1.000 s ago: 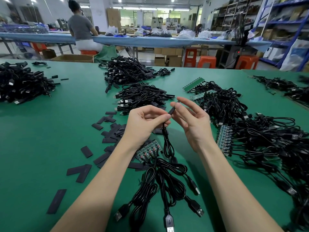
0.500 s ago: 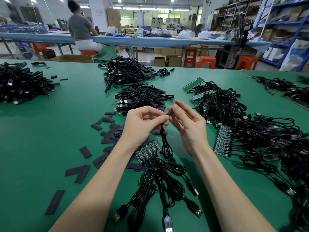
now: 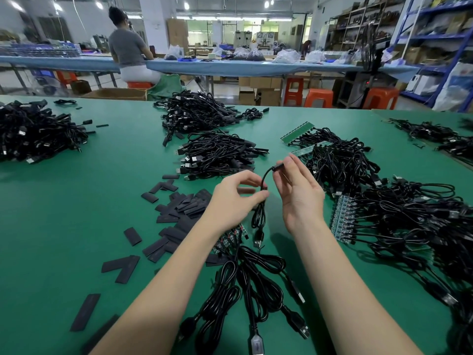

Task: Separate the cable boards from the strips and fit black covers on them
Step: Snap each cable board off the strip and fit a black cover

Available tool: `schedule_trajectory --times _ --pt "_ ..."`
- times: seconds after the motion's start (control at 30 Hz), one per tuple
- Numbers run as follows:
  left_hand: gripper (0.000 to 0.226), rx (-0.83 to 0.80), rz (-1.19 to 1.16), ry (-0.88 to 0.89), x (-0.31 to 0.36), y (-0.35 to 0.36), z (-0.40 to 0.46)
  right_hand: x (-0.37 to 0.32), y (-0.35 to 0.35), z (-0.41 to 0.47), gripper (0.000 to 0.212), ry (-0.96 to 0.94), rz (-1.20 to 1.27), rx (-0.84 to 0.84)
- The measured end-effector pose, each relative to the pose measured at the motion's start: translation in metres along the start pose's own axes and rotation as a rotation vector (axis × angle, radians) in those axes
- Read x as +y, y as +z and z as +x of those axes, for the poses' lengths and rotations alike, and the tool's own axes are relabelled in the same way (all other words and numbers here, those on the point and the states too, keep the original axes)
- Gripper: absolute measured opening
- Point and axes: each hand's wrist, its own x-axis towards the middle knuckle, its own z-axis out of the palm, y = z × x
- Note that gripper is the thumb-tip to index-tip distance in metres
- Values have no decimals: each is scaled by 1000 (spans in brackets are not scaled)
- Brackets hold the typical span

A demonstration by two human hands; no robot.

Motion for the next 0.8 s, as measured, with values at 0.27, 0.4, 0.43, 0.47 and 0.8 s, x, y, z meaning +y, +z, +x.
schedule_trajectory --times 0.27,0.4,0.43,0.47,0.8 --pt "19 114 151 90 23 -12 52 -3 -20 14 21 124 -229 93" --pt "8 184 526 203 34 -48 99 2 -21 13 9 171 -473 -31" --pt "8 205 601 207 33 -56 110 4 -21 12 9 180 -511 -70" --pt "9 219 665 204 32 -63 119 6 -20 12 10 190 -534 -103" --pt "19 44 915 120 -11 -88 138 11 -18 8 14 214 -695 -228"
